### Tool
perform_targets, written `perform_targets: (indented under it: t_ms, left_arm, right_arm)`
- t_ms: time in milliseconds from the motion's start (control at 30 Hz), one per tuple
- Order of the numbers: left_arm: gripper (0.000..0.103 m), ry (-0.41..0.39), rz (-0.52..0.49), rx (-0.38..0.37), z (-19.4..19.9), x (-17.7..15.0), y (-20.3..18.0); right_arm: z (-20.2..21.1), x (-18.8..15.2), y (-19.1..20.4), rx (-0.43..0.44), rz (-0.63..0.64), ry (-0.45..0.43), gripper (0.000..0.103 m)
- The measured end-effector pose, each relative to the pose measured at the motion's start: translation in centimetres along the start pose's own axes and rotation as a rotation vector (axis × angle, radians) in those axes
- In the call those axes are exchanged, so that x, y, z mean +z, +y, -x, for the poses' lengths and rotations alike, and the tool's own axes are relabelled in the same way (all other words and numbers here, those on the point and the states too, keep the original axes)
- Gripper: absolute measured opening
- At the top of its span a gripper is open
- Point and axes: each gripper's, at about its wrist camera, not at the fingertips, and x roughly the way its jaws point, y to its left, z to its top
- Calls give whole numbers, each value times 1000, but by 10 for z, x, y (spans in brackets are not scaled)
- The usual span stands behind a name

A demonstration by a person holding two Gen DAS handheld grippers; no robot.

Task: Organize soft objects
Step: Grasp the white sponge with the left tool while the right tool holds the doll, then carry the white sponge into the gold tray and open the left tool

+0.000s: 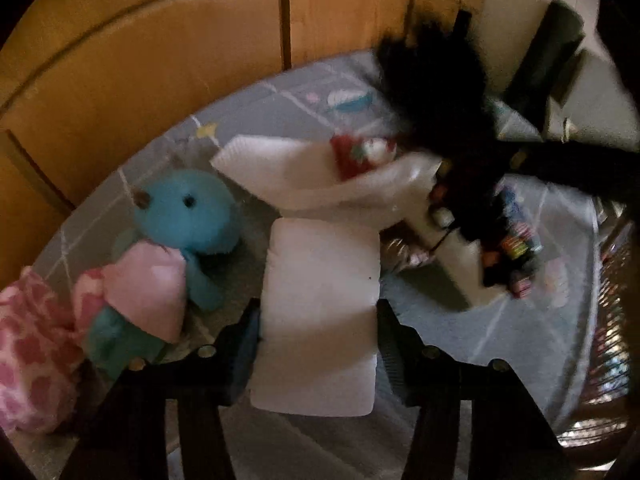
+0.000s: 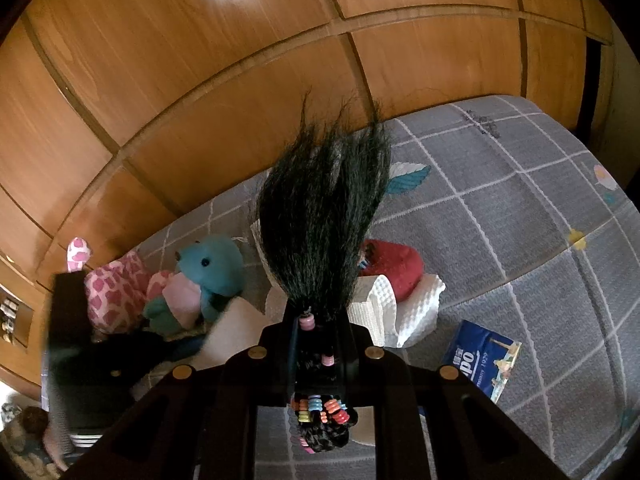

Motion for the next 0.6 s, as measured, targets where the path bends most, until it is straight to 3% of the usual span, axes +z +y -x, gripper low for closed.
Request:
perform_targets:
  t_ms: [233, 400, 600]
  left_arm:
    - [56, -113, 116, -1, 62, 20, 26]
    - [56, -203, 212, 96, 106, 36, 69]
    - [56, -301, 398, 230, 176, 19, 136]
  right_arm:
    - [-9, -5, 9, -16, 58, 46, 14]
    - [-14, -8, 16, -34, 94, 66, 14]
    - [-15, -9, 20, -47, 104, 66, 14]
